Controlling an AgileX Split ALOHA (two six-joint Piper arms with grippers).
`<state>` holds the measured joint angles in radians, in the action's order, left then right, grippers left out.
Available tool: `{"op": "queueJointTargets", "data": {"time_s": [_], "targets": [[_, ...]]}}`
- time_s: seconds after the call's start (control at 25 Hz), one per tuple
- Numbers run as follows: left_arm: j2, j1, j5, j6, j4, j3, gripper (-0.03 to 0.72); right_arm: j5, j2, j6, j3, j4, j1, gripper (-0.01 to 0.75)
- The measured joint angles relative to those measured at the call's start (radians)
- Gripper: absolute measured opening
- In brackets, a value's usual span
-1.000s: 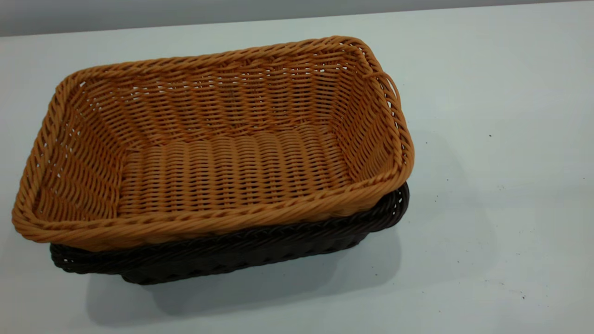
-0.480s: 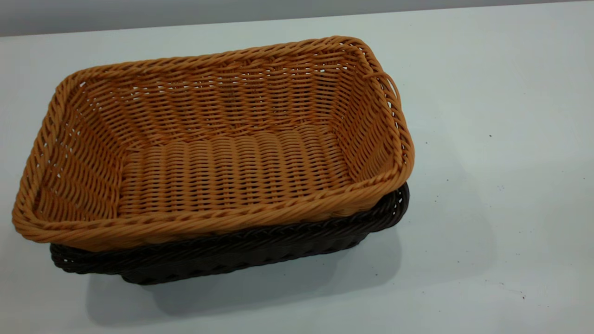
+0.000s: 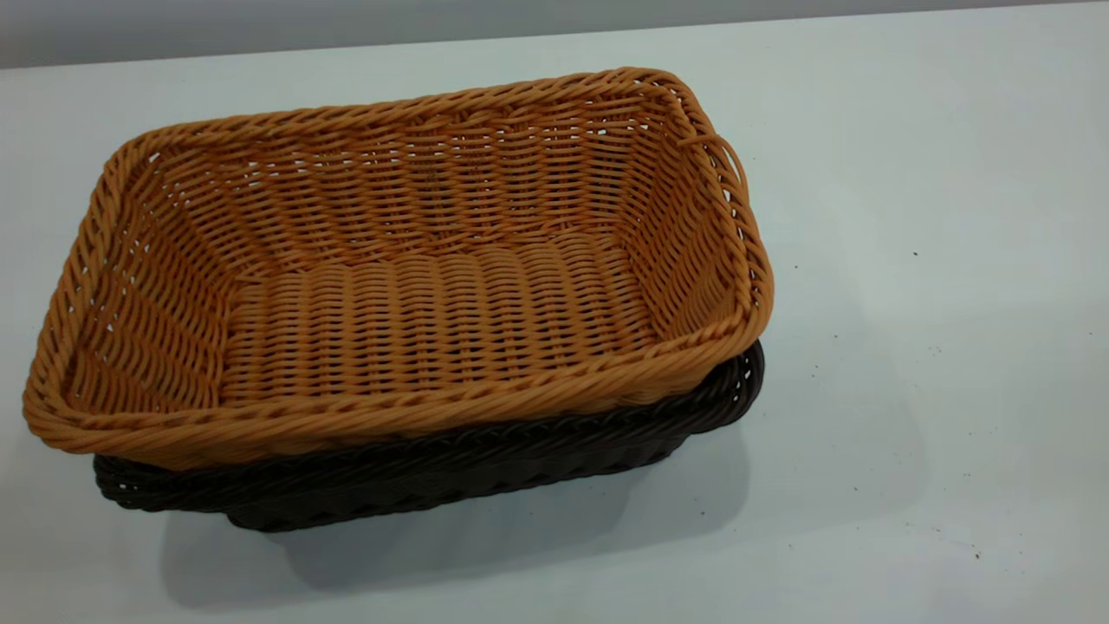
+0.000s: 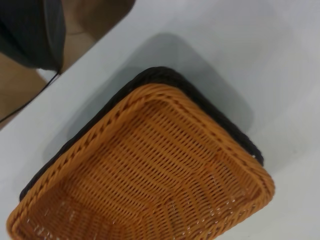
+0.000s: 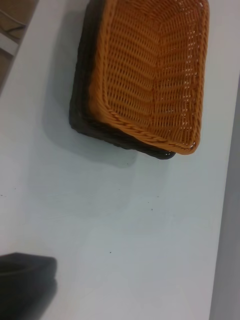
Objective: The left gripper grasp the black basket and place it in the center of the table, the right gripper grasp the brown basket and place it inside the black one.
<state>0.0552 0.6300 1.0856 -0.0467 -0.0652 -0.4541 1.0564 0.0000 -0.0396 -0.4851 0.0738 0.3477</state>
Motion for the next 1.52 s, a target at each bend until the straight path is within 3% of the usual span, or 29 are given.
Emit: {"op": "queueJointTargets", "data": {"time_s": [0.72, 0.84, 1.16, 1.32, 1.52], "targets": [[-0.011, 0.001, -0.012, 0.003, -0.008, 0.006, -0.001, 0.002, 0.000, -0.001, -0.001, -0.001, -0.015, 0.002], [-0.011, 0.001, -0.012, 0.003, -0.008, 0.006, -0.001, 0.003, 0.000, -0.001, -0.001, -0.001, -0.074, 0.002], [-0.011, -0.020, -0.011, 0.002, -0.007, 0.006, -0.001, 0.003, 0.000, -0.001, -0.001, -0.001, -0.322, 0.002], [-0.011, -0.104, -0.011, 0.002, -0.007, 0.006, -0.001, 0.003, 0.000, -0.001, -0.001, -0.001, -0.426, 0.002], [-0.011, -0.267, -0.011, 0.002, -0.007, 0.006, -0.001, 0.003, 0.000, -0.001, -0.001, -0.001, -0.508, 0.002]]}}
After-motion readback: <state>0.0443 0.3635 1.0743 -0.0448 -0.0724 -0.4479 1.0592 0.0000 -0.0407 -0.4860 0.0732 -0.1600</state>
